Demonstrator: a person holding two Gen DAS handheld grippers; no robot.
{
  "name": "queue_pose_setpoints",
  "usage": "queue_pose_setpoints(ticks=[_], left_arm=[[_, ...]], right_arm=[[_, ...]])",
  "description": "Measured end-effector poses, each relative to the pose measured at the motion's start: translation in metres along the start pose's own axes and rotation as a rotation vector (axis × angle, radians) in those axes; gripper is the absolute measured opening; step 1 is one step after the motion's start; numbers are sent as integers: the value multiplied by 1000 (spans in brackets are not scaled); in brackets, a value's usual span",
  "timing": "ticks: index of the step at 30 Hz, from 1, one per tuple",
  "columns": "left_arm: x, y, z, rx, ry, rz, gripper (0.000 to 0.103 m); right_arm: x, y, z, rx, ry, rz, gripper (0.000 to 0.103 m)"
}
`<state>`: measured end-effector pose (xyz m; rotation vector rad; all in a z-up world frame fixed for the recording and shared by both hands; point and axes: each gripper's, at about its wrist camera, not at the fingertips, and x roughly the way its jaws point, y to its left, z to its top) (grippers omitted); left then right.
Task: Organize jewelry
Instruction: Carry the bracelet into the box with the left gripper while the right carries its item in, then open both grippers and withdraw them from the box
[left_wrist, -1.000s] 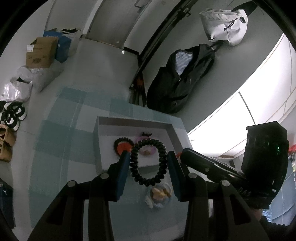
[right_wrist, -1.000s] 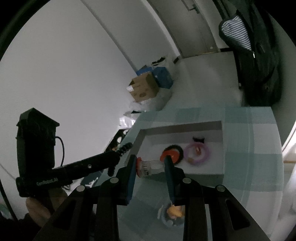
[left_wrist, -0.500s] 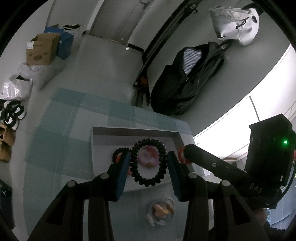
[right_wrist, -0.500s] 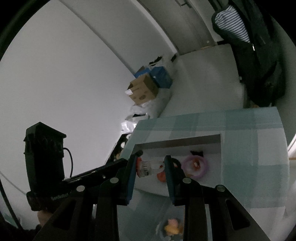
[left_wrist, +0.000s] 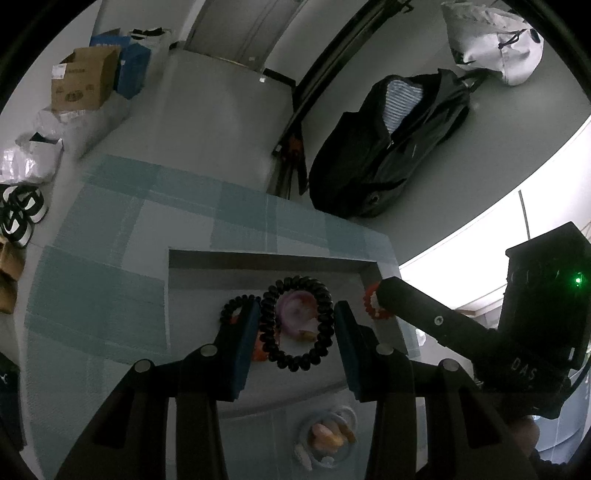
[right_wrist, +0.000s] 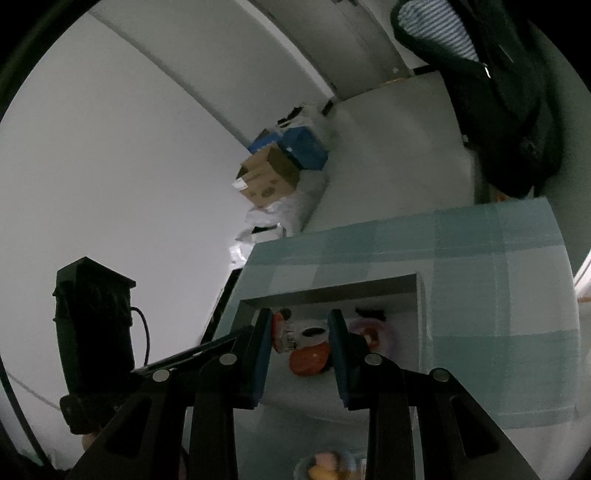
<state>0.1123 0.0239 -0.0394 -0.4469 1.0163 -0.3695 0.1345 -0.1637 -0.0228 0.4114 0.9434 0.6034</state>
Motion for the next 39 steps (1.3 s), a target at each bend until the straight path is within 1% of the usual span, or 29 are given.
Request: queue_pose_setpoints(ticks=[7, 12, 15, 16, 17, 19, 20, 21, 23, 24, 25, 26, 30, 33, 39], left_arm=[[4, -3, 0, 8, 4, 5, 36], [5, -3, 0, -9, 8, -7, 36], [7, -5, 1, 6, 3, 7, 36], [7, -5, 1, 7, 1, 5, 37], [7, -5, 1, 2, 4, 6, 39], [9, -2, 1, -10, 26, 10, 43], [10, -1, 1, -15, 32, 8, 44], [10, -1, 0, -15, 38, 5, 45], [10, -2, -2, -6, 47, 14, 53], [9, -3, -3, -3, 48, 15, 55], [8, -3, -3, -2, 47, 13, 59], [7, -4, -4, 0, 43, 17, 61], [0, -4, -5, 3, 26, 23, 61], [-6, -5, -7, 9, 13, 29, 61], [-17, -8, -12, 34, -14, 69, 62]], right_arm=[[2, -4, 0, 11, 1, -4, 29], [5, -7, -2, 22, 6, -31, 29], [8, -9, -3, 29, 11, -41, 30], [8, -9, -2, 28, 9, -48, 30], [9, -9, -2, 28, 8, -53, 30], [8, -11, -3, 38, -1, -56, 31], [7, -12, -3, 41, -2, -58, 33], [7, -12, -3, 41, -3, -64, 38], [2, -11, -4, 39, -16, -60, 40], [1, -11, -4, 36, -20, -57, 42], [0, -10, -4, 30, -22, -58, 48], [-3, -9, -4, 23, -29, -63, 54], [-12, -9, -5, 13, -52, -68, 55], [-18, -9, -7, 7, -66, -70, 61], [-26, -9, -11, -5, -79, -88, 66]])
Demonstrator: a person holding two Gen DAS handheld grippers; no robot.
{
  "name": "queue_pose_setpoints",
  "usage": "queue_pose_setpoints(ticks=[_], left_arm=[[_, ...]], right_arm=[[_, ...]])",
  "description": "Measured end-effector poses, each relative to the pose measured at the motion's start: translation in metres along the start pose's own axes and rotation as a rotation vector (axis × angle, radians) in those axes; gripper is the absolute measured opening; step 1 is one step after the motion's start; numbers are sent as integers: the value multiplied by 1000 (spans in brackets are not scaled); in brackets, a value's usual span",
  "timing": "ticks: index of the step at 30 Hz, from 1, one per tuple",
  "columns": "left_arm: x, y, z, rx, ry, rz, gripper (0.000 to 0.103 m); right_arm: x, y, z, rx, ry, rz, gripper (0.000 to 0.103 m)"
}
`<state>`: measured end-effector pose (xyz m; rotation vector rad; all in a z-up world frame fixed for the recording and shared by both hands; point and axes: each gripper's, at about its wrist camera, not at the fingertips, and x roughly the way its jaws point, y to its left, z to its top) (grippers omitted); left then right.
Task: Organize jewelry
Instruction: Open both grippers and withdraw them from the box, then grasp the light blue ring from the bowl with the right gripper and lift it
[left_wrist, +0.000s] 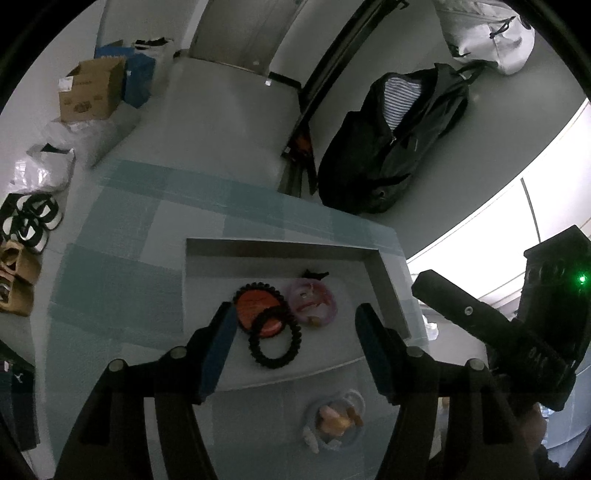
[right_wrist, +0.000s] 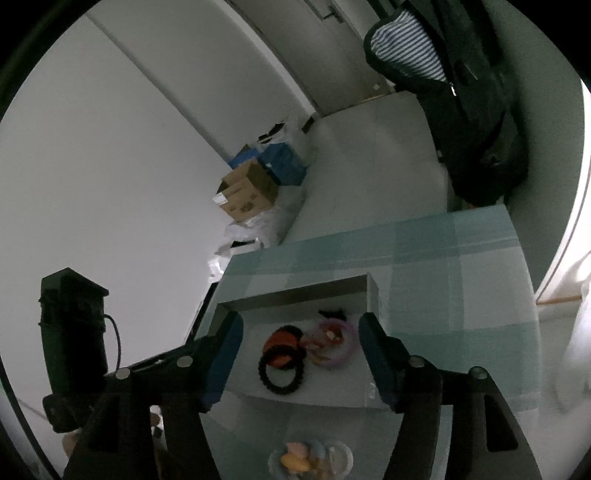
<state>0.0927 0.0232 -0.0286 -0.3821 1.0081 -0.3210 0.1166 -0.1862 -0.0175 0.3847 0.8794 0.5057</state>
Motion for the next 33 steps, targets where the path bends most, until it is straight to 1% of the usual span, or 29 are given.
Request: queue_pose_setpoints(ticks=[3, 5, 12, 15, 17, 19, 21, 24, 27, 29, 33], left_arm=[[-4, -1, -4, 9, -6, 12, 62], [-6, -2, -6, 18, -6, 13, 62], [-15, -12, -19, 91, -7, 15, 62], [-18, -15, -25, 116, -11, 23, 62], [-20, -14, -27, 113, -11, 24, 62], [-23, -12, -29, 97, -10, 8, 62], [-26, -9, -34, 88, -13, 9, 62], [-29, -5, -46, 76, -11, 19, 62], [-27, 1, -61, 70, 29, 35, 62], [-29, 2, -65, 75, 31, 53, 62], [-29, 8, -74, 52, 41, 70, 62]], right_arm=[[-5, 1, -2, -16, -10, -2, 69], [-8, 2, -3, -31, -16, -2, 73], [-13, 9, -9, -71, -16, 2, 75], [-16, 15, -13, -100, -20, 11, 79], [-18, 19, -18, -133, -23, 9, 80], [-19, 21, -22, -145, -19, -1, 80], [-22, 20, -29, -143, -13, -8, 80], [-25, 18, -42, -137, 9, -29, 81], [-25, 19, -57, -164, 47, -55, 81], [-24, 19, -67, -178, 74, -54, 84], [-10, 19, -86, -211, 154, -69, 84]])
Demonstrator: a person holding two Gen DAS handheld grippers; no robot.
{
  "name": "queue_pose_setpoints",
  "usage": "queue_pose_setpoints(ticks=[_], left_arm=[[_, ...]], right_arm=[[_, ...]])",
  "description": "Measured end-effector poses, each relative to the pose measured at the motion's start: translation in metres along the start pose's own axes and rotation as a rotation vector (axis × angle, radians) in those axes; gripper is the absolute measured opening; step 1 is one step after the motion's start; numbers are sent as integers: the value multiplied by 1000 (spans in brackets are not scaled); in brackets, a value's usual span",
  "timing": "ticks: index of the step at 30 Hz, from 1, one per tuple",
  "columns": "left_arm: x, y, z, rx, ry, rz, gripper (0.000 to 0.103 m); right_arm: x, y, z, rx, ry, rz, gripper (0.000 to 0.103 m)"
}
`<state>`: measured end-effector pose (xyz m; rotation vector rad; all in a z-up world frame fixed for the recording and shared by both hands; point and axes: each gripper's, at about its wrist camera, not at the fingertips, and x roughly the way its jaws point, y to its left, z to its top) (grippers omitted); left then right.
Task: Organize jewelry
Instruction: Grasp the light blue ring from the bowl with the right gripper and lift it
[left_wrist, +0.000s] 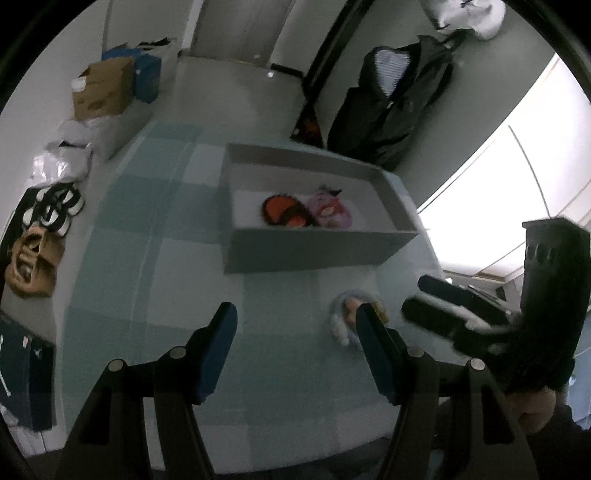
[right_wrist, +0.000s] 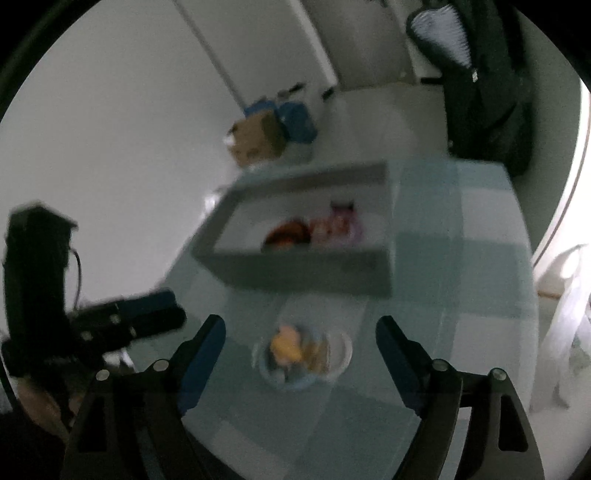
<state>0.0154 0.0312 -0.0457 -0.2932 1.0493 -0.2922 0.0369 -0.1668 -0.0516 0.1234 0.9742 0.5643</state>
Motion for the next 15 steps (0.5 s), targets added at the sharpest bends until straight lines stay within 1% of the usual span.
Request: queue_pose_setpoints(ticks=[2, 5, 8, 9, 10, 11, 15], left_arm=[[2, 2, -2, -17, 11, 3, 63], [2, 2, -3, -16, 5, 21, 63], [0, 6, -6, -31, 6, 27, 64], [0, 8, -7, -41, 11, 22, 67], [1, 9, -7, -45, 12, 22, 72], [0, 10, -7, -49, 7, 23, 73], [-2, 13, -6, -47, -5, 27, 73]], right_arm=[[11, 3, -7, -25, 48, -10, 84], [21, 8, -14, -57, 87, -22, 84], [25, 13, -17, -83, 96, -41, 84], [25, 14, -18, -88, 97, -43, 84], [26, 16, -18, -96, 97, -49, 84], [26, 18, -18, -106, 93, -56, 84], [29, 27, -17, -143, 86, -75, 83]])
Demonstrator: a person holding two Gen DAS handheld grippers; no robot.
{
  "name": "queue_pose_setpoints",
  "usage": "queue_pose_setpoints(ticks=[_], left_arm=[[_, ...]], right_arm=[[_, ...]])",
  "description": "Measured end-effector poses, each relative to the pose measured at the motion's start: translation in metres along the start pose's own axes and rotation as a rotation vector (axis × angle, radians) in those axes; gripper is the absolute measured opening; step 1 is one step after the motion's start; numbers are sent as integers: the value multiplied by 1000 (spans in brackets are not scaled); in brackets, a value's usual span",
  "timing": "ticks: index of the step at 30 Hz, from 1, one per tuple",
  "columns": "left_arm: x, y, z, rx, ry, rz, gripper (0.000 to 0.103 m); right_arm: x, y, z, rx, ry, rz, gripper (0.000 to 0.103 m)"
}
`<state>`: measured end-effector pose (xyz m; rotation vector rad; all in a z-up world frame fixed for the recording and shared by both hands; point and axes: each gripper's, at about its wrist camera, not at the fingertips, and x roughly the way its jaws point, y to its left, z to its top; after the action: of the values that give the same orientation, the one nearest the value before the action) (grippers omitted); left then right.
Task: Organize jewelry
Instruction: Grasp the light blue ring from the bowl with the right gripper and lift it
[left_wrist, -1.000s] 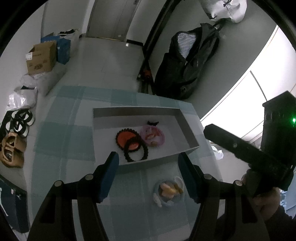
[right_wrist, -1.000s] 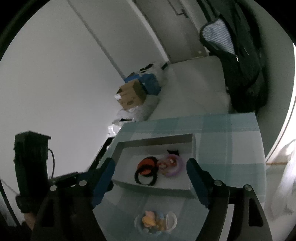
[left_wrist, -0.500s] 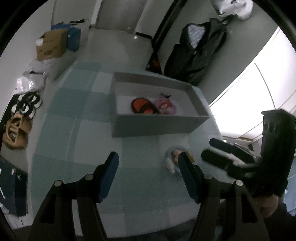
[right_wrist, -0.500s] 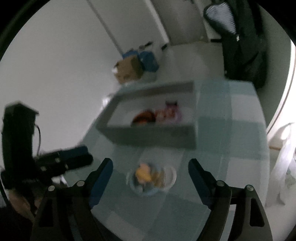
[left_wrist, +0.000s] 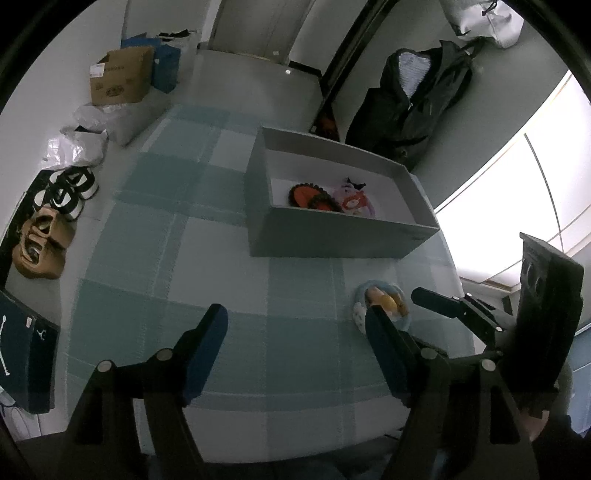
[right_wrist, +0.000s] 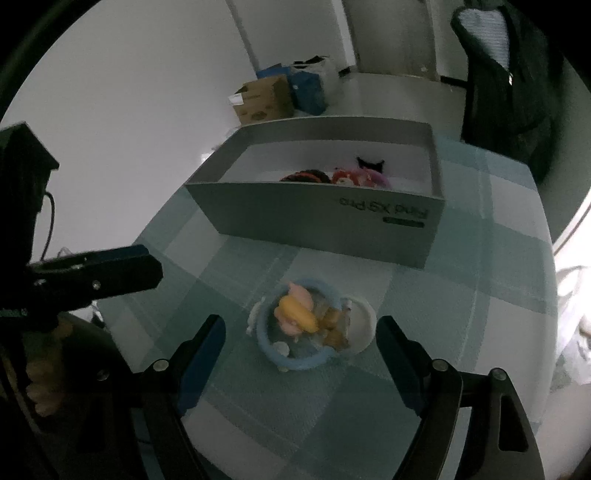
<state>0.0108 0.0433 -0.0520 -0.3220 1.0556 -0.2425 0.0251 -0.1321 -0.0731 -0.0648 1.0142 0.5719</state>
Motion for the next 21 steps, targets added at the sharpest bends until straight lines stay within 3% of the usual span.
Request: queue_pose_setpoints(ticks=[9, 14, 21], left_arm=[[-1, 0, -1, 5, -6, 1, 73], [-2, 2, 1, -5, -1, -3, 73], [-2, 3, 2, -16, -1, -2, 73]], right_arm=[[13, 17, 1, -100, 12, -72, 83], [15, 21, -1, -139, 24, -101, 59], [10, 15, 1, -101, 12, -78, 57]])
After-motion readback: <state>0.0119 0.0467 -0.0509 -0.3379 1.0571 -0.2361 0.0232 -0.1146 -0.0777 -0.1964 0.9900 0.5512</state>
